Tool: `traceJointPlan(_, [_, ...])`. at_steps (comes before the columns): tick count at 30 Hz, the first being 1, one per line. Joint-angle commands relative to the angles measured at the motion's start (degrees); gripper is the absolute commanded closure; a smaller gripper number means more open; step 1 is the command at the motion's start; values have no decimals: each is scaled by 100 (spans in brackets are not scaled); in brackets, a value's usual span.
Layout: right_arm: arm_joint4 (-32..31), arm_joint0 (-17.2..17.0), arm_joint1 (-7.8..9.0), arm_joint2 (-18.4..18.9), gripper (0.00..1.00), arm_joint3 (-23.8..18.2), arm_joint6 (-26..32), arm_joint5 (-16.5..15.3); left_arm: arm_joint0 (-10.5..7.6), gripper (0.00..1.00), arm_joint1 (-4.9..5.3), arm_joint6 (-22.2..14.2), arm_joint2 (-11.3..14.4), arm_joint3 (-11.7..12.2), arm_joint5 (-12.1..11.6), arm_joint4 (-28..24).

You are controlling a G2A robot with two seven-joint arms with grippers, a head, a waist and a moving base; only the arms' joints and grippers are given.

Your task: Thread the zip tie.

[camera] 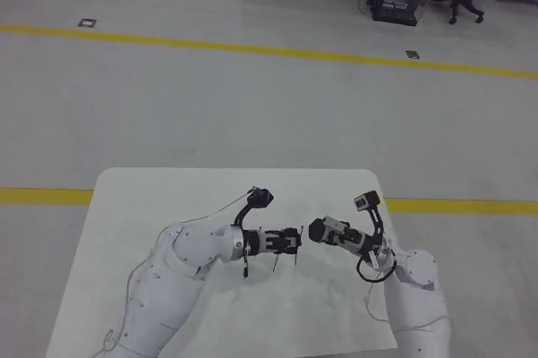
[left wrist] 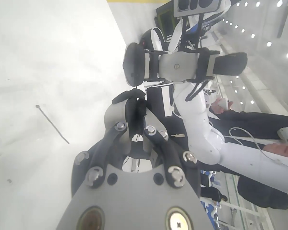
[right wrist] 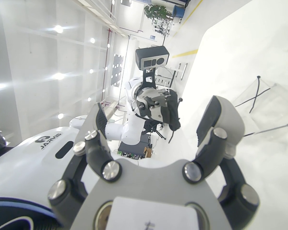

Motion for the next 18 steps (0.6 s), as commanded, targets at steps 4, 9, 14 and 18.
traceJointPlan(4, [4, -3, 1, 2, 0, -1, 4, 0, -6, 100, 5, -7, 4, -5, -16, 21])
traceJointPlan(9, [-74, -28, 2, -28, 0, 18, -61, 32, 24, 100, 32, 107, 60, 26, -22, -34])
traceJointPlan(14, [-185, -84, -3, -168, 0, -3, -360, 0, 4, 100, 115, 50, 78, 17, -40, -312])
traceJointPlan(18, [-149, -82, -19, -208, 0, 9, -362, 0, 0, 100, 176, 30, 97, -8, -26, -533])
